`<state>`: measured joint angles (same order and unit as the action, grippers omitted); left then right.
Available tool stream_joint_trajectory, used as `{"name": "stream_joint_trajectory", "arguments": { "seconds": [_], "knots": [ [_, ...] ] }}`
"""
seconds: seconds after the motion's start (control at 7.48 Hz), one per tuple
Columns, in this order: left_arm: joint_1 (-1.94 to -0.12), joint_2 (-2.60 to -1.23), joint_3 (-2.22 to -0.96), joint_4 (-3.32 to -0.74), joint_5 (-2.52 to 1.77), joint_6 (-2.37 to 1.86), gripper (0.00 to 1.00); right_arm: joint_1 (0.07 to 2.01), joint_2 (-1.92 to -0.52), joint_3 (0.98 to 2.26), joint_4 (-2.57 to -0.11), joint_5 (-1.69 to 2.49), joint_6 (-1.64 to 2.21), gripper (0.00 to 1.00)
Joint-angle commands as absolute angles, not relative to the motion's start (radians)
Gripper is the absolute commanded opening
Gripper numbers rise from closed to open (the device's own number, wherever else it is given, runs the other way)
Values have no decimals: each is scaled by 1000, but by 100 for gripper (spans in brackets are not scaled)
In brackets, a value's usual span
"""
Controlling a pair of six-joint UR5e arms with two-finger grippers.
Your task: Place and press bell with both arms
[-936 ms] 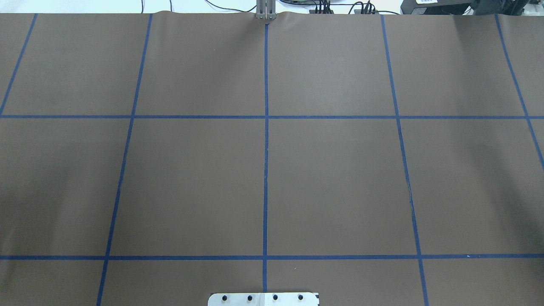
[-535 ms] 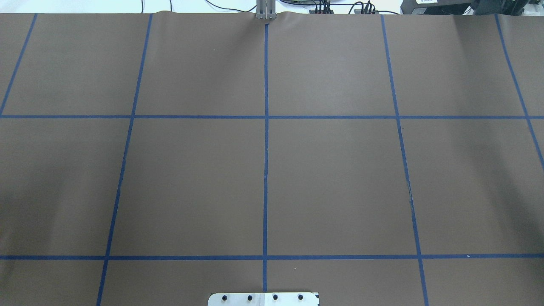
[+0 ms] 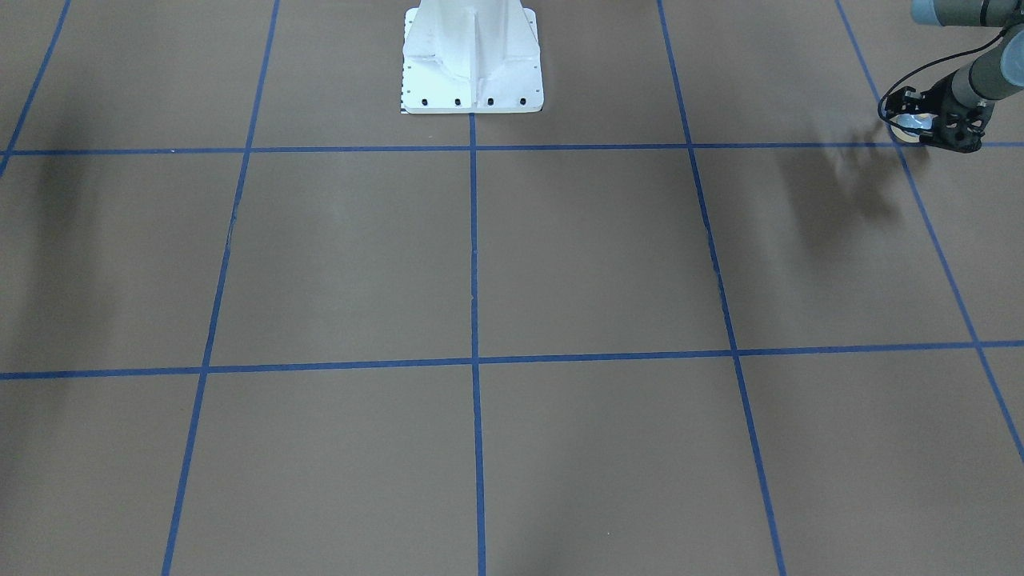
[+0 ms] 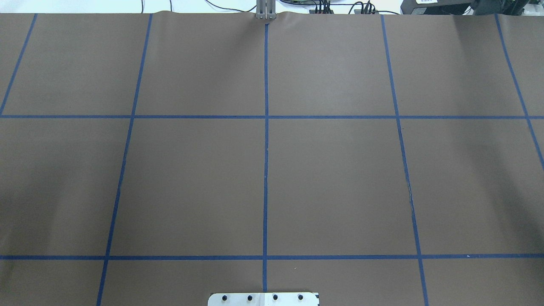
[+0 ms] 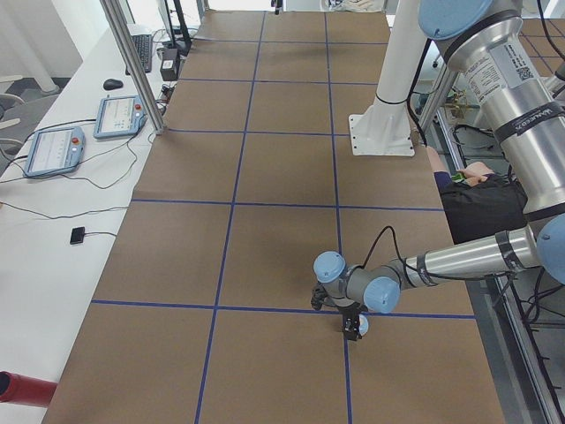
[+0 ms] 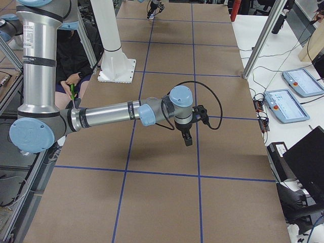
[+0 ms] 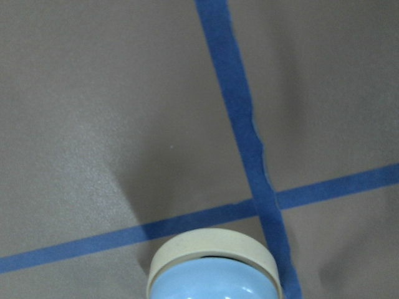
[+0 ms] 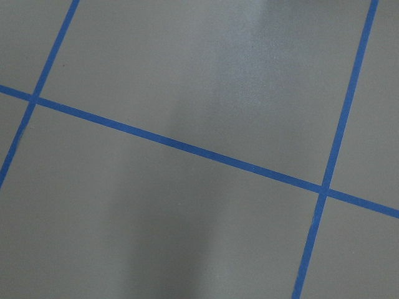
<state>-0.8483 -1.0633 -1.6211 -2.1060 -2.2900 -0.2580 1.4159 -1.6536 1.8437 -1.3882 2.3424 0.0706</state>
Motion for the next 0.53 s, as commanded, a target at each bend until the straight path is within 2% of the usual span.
{"name": "stream_joint_trajectory", "arguments": {
  "seconds": [0.0, 0.4],
  "knots": [
    [-850, -1066, -1609, -2108, -2290, -200, 89, 1416, -1654, 1844, -1387, 2342, 71, 100],
    [-854, -1072, -1601, -2108, -2295, -173, 90, 1416, -1654, 1845, -1387, 2342, 71, 100]
  ]
}}
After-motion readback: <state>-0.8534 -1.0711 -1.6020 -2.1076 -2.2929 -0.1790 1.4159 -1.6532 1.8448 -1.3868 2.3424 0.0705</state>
